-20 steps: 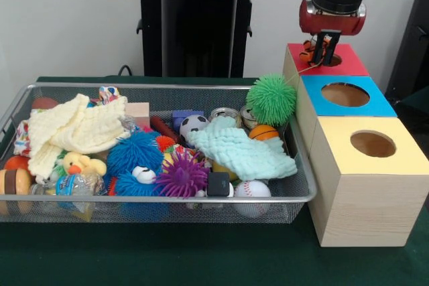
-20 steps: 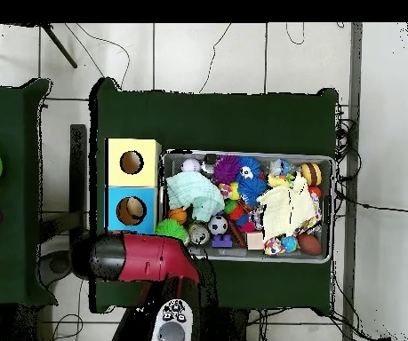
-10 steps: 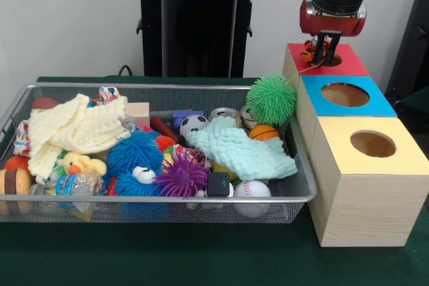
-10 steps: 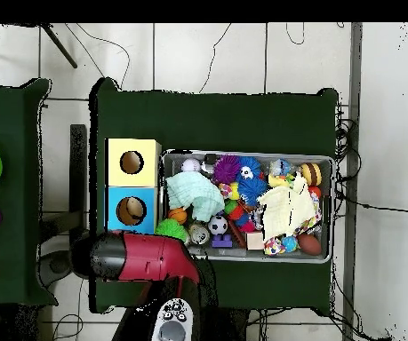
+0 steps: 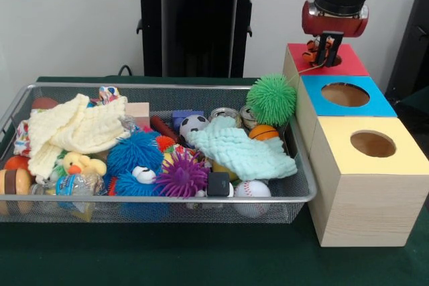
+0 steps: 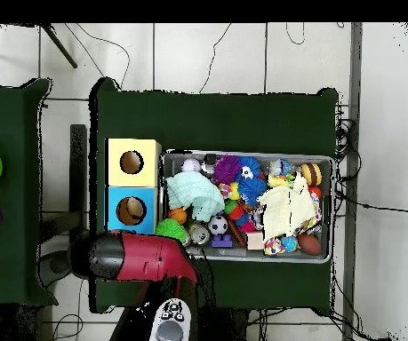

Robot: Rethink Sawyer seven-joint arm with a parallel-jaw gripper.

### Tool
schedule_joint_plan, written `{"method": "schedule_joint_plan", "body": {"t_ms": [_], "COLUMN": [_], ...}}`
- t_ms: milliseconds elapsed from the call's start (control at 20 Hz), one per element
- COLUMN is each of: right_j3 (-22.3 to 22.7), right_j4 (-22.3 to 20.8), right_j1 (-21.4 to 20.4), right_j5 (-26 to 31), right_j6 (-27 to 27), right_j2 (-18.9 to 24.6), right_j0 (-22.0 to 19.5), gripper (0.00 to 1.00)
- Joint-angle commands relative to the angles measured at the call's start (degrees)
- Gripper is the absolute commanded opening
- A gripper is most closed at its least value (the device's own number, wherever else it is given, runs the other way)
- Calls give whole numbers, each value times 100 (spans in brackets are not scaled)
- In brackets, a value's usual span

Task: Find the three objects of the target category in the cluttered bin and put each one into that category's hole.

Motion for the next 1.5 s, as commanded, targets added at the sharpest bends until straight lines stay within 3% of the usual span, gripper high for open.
{"method": "schedule_joint_plan", "body": {"t_ms": [50, 600, 1050, 1500], "right_j3": [411, 314, 203, 450], "right_j4": [377, 399, 365, 470], "right_j1": [139, 131, 177, 179], "right_j5": [-177, -51, 358, 125], "right_j6": [1503, 1527, 1733, 1678], "right_j2": [240, 102, -265, -301], "right_j0": [-15, 84, 361, 426], "gripper": [0, 0, 0, 0]}}
